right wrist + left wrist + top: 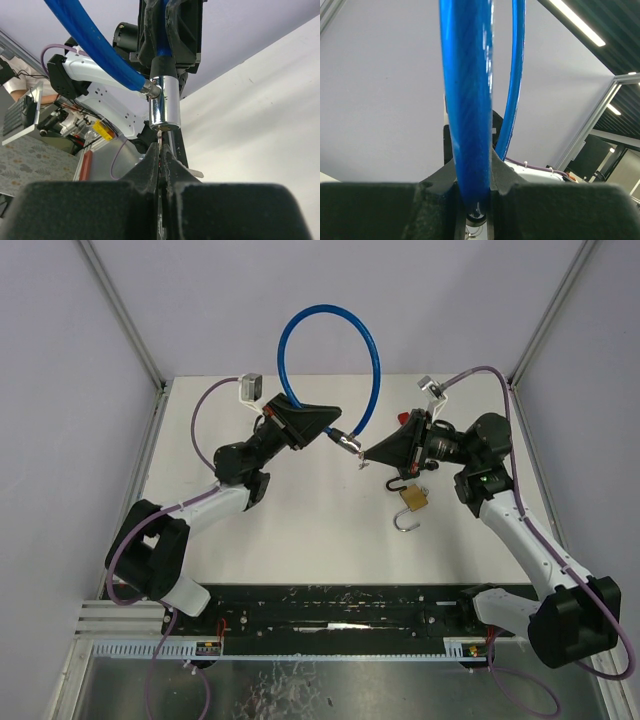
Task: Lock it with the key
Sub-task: Lock the lock.
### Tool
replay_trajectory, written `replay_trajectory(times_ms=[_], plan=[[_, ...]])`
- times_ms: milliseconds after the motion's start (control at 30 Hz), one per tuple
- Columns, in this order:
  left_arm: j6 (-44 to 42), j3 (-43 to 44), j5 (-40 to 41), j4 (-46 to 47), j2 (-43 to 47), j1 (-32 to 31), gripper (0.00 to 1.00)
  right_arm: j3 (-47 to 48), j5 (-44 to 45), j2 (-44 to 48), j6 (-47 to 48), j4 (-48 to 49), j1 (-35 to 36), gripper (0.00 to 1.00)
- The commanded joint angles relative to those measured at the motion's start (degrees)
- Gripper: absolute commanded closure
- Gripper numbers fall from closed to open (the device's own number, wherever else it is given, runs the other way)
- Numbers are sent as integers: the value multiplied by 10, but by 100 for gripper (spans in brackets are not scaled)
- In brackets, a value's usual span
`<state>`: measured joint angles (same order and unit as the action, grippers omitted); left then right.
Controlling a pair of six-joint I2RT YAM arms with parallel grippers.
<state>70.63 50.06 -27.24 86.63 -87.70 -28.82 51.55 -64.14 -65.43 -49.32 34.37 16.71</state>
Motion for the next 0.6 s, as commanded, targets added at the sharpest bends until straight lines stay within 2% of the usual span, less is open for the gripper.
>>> replay_trajectory(times_ms=[0,367,567], plan=[[-3,25,1,55,17,3,100,6,-10,-4,-53,65,-3,100],[-2,45,-10,56,9,3,100,19,-23,-34,-114,86,-3,100],[7,85,-17,57,-8,8,100,40,-23,-78,-211,143,-2,100]])
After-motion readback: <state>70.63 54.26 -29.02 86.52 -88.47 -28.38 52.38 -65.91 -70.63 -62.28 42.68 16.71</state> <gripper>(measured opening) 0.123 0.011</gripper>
